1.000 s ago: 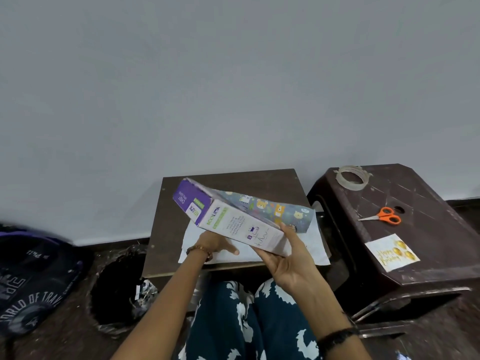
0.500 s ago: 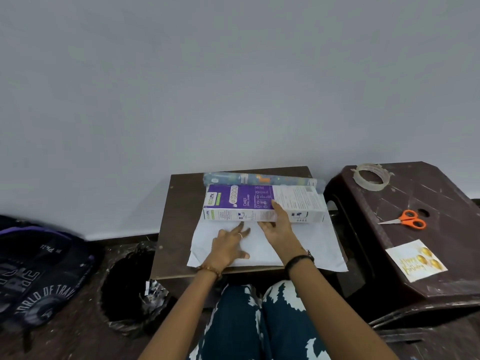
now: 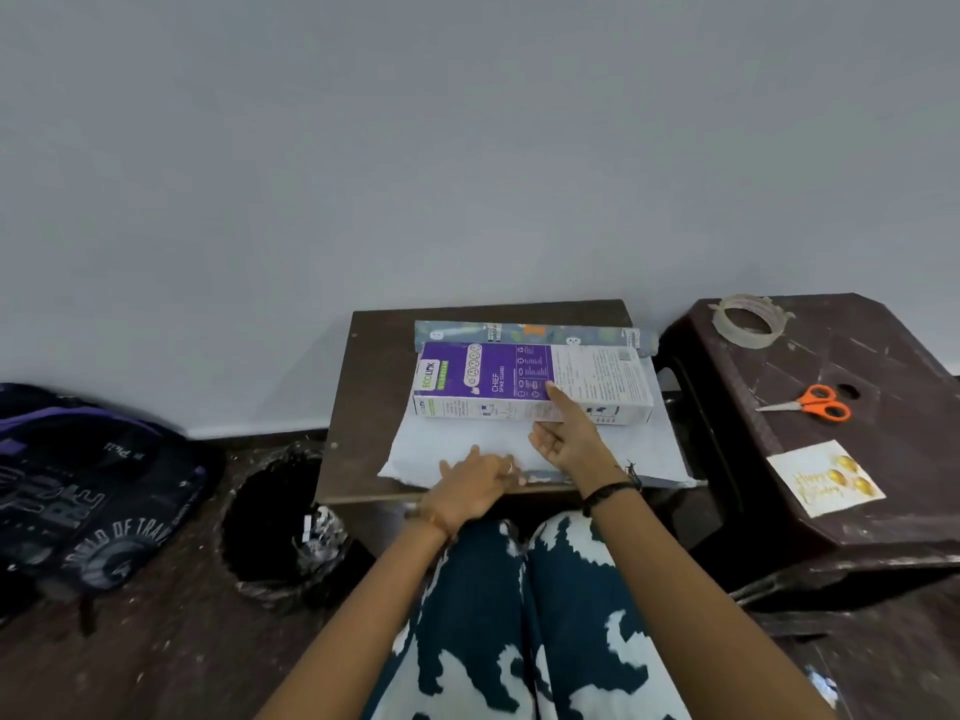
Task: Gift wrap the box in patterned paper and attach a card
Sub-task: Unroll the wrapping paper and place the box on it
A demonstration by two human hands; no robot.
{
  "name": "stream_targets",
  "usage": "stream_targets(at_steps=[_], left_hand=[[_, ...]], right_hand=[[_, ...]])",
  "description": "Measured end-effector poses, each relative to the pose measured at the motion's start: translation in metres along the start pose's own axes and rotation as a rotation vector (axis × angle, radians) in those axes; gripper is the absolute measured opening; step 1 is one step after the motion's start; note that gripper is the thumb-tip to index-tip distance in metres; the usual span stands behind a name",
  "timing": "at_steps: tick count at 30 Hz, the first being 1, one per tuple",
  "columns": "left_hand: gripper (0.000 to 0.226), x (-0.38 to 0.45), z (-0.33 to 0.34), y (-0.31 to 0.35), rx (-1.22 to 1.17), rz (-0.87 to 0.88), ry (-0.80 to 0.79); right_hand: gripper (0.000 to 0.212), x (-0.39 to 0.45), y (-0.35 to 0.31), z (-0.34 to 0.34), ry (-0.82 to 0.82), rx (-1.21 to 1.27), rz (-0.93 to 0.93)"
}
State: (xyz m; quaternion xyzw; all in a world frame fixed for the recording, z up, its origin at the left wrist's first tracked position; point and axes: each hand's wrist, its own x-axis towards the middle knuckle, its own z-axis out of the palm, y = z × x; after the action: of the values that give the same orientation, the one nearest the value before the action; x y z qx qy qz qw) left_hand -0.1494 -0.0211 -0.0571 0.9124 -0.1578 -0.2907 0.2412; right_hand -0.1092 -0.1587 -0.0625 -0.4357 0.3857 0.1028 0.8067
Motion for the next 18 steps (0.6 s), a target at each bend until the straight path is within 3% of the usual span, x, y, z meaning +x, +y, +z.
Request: stream_targets(at_steps=[10,15,17,18], left_hand=[[0.028,-0.030,0.006,0.029,0.005,-0.042,-0.417],[0.031,-0.043,0.003,0.021,0.002,-0.048,-0.490],[0.034,-0.044,-0.010,0.017,-0.076,0.006,-0.544],[0.040,-0.045,-0.019,0.018,-0.142,0.043,-0.495]], right_hand=[[0.038,-0.021,0.018,-0.010,-0.065,0.116,-0.011],[0.047,-0.019,0.028,-0.020,-0.197,0.034,-0.092],[0.045,-0.017,0.033,-0.022,-0.161,-0.067,-0.143],[0.045,-0.016,0.034,-0.021,-0.122,-0.090,-0.172]])
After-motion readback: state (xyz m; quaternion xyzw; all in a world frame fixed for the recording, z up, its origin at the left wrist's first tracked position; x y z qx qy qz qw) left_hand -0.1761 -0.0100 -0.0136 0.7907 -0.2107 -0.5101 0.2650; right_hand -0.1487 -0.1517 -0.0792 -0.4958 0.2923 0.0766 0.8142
